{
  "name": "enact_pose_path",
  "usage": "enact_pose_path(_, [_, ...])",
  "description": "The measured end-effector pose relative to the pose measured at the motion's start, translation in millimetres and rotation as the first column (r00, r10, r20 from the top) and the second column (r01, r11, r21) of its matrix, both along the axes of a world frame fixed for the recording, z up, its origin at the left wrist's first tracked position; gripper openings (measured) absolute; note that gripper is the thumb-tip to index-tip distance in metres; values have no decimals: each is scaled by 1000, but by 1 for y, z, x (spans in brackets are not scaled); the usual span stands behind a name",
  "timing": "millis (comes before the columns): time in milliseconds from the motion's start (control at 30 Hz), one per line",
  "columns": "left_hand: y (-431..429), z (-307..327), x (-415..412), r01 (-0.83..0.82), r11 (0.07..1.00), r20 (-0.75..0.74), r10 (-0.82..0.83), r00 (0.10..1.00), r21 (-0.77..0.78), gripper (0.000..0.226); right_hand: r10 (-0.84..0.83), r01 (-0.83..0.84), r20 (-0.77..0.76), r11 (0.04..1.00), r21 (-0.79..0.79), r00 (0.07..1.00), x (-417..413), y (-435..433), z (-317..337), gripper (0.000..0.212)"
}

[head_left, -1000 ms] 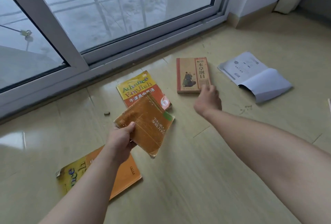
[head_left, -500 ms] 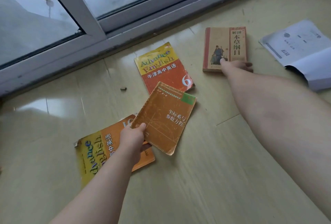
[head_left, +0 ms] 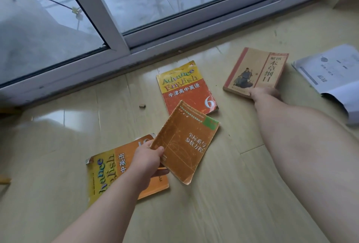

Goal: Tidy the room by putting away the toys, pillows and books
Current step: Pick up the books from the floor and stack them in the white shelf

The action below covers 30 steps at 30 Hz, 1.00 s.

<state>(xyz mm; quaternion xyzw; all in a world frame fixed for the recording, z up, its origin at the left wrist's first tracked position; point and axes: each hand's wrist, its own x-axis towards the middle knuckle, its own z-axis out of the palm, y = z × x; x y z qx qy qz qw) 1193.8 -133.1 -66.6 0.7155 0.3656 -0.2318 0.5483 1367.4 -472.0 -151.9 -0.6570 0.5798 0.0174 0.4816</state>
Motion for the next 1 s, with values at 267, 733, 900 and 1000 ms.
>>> enact_pose_path(267, [32,27,-4,-124,988,63,130,989,-93,25,-349,225,434,923,311,831,-8,57,59,37])
enact_pose_path(733, [181,123,15,-93,934,262,-1,965,344,28,70,-565,643,555,610,763,-90,198,192,29])
enact_pose_path(900, [234,169,-5,223,759,183,-411,893,612,37,258,-634,637,609,476,727,-134,282,207,27])
enact_pose_path(1000, [272,178,-52,126,841,279,-311,909,526,41,293,-651,627,595,472,722,-157,318,229,11])
